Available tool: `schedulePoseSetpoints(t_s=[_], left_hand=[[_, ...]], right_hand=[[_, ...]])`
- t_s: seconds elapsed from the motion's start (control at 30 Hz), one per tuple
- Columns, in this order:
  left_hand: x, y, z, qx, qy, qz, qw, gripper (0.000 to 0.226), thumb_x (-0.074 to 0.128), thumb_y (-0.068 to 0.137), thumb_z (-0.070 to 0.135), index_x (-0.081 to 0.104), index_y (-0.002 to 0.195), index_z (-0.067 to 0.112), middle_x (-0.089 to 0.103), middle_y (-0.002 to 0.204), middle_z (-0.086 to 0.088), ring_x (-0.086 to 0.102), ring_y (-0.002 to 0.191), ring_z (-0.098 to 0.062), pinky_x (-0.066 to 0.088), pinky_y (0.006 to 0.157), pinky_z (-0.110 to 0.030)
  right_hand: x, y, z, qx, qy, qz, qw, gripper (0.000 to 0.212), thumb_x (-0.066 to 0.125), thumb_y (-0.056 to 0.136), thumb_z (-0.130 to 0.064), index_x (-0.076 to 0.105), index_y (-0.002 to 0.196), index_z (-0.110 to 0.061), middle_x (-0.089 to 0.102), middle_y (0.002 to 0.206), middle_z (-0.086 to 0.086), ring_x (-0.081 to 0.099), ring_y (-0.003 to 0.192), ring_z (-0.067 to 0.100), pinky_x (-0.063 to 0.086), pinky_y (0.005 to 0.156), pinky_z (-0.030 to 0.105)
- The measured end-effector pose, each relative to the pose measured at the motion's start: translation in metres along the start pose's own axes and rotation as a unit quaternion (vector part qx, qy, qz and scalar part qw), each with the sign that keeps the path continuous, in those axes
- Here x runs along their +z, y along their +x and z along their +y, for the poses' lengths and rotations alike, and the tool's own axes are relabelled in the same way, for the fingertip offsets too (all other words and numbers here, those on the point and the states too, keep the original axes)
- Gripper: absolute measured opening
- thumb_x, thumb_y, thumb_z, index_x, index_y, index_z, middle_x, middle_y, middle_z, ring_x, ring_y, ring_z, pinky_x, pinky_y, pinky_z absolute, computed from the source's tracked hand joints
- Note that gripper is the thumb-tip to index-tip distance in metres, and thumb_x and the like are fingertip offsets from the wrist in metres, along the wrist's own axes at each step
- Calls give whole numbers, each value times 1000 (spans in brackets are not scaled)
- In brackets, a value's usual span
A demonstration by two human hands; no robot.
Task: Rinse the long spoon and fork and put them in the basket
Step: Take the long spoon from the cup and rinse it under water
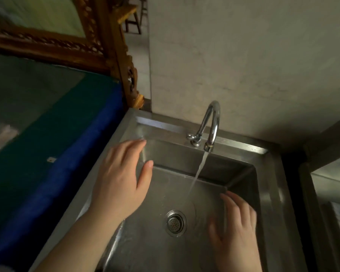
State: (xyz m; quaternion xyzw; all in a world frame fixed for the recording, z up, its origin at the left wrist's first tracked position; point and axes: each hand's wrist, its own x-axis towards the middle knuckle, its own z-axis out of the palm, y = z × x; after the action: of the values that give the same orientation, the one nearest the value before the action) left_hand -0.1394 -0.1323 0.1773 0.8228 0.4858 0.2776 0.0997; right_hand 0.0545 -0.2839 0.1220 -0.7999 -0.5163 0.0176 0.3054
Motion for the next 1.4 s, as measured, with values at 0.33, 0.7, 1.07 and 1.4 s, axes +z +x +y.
schedulePoseSetpoints(t_s=[0.33, 0.7, 1.07, 1.4], left_hand=[[-151, -114, -79, -183, 56, 133, 973, 50, 45, 90, 44, 49, 133, 18, 55, 130, -1, 48, 121, -21, 35, 102, -35], [-172, -278, -204, -468, -18, 210, 858, 62, 67, 79, 56, 31, 130, 53, 35, 119, 29, 42, 99, 4, 32, 74, -10], [-106, -330, -284, -533, -217, 174, 799, 84, 84, 60, 51, 33, 127, 51, 52, 131, 19, 55, 115, -4, 45, 88, -25], [-100, -316, -297, -490, -228, 201, 817, 66, 84, 68, 44, 37, 107, 71, 49, 107, 48, 50, 103, 18, 45, 68, -10]], right_hand=[[26, -26, -158, -196, 182, -137, 954, 44, 57, 81, -31, 61, 116, -5, 61, 117, 7, 54, 105, 22, 37, 96, 18], [125, -94, -298, -224, 206, -402, 864, 47, 58, 92, -33, 44, 136, -32, 53, 120, -18, 51, 107, -8, 39, 84, 9], [205, -128, -353, -15, 291, -454, 842, 13, 70, 83, -34, 66, 95, -33, 73, 83, -19, 68, 75, -2, 51, 69, 22], [223, -125, -363, -4, 271, -413, 870, 14, 57, 94, -33, 64, 86, -42, 67, 80, -30, 65, 72, -10, 49, 62, 18]])
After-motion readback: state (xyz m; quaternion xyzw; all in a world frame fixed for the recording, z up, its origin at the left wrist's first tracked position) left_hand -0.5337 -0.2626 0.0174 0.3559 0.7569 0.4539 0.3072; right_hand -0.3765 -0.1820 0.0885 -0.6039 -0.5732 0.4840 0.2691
